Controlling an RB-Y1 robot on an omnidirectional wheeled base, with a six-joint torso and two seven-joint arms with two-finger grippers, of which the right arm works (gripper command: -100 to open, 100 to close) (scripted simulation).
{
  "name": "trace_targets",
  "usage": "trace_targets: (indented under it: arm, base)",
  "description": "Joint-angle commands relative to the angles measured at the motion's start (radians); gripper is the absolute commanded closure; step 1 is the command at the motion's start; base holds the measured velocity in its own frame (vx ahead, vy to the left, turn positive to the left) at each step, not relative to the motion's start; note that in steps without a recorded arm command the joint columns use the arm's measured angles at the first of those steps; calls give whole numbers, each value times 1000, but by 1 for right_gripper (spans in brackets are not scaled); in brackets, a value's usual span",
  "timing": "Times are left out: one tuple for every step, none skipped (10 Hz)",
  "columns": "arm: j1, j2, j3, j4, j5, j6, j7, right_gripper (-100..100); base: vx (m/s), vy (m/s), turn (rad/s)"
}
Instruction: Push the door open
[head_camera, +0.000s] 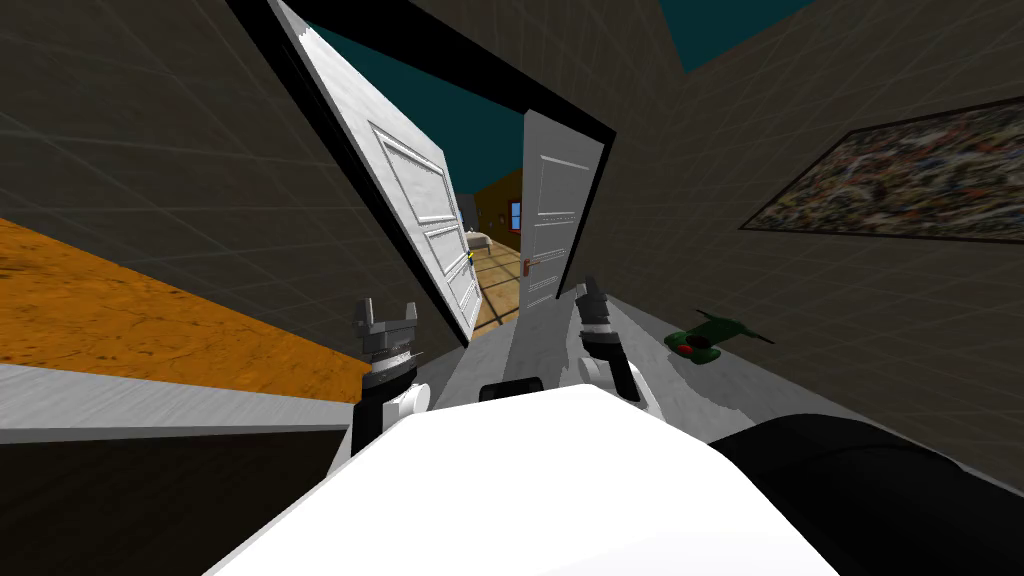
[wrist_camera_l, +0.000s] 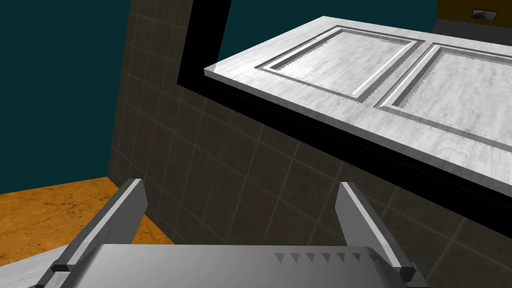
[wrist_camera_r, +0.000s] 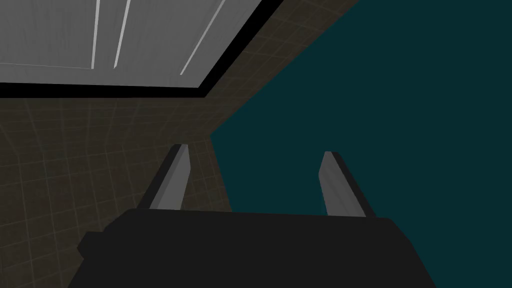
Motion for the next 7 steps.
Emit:
trace_targets:
  arm:
    - [-20, -3, 4, 33, -1, -2, -4, -100]
    - [-31, -5, 7, 51, -1, -4, -6, -100]
    - [-42, -6, 9, 68, -2, -5, -8, -100]
    - [-53, -8, 11, 86, -2, -6, -10, -100]
    - [-67, -9, 14, 109, -3, -8, -12, -100]
    - [-83, -11, 18, 135, -4, -10, -15, -100]
    - [-99, -13, 21, 160, -4, -12, -18, -100]
  base:
    - [110, 17, 4]
    - [85, -90, 6]
    - [83, -104, 11]
    - [55, -99, 8]
    - [49, -108, 5]
    - [84, -86, 10]
    - [88, -69, 7]
